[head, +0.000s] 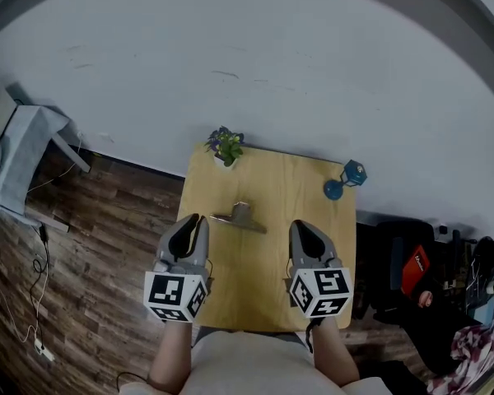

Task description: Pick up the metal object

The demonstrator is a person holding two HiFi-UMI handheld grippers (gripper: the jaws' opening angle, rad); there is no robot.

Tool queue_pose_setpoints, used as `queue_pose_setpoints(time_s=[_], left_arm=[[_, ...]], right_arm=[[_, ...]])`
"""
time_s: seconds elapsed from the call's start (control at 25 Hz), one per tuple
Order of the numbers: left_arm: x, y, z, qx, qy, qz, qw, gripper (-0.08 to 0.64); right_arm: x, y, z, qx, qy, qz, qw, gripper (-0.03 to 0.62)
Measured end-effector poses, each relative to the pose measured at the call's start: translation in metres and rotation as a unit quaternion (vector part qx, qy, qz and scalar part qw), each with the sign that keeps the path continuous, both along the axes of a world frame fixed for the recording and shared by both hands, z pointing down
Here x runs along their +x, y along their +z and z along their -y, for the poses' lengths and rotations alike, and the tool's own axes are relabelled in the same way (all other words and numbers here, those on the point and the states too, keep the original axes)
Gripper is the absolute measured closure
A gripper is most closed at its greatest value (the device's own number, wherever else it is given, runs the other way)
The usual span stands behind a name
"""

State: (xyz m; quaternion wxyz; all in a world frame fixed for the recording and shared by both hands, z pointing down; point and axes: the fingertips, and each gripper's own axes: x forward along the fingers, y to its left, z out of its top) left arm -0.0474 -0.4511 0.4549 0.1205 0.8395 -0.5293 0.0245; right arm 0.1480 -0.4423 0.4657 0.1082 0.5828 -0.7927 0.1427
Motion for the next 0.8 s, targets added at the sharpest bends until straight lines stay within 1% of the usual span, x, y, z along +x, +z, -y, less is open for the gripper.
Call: queue_pose_setpoints(time_s=[0.16,0.36,0.6,0.72,0.8], left_arm=[[0.018,0.030,0.010,-0.043,0.005,0.010,0.9990,0.484],[0.048,0.070,0.021,-0.093,0.025,0.031,0.9949,0.412],[0.082,0.121,0.034,-0.153,0.046,0.062,0.9852,0.298],[0.095,0.144,0.042,-0.182,0.045,0.065,0.9802,0.240],[0.100,0.158,0.050,-0.198,0.040,0.069,0.9770,0.219]], right_arm=[[0.009,0.023,0.008,-0.027,-0.010,0.004,1.000,0.591],[0.020,0.050,0.011,-0.055,-0.018,0.012,0.998,0.591],[0.032,0.070,0.012,-0.079,-0.025,0.020,0.996,0.591],[0.038,0.078,0.011,-0.088,-0.026,0.024,0.996,0.591],[0.044,0.083,0.010,-0.092,-0.025,0.026,0.995,0.591]])
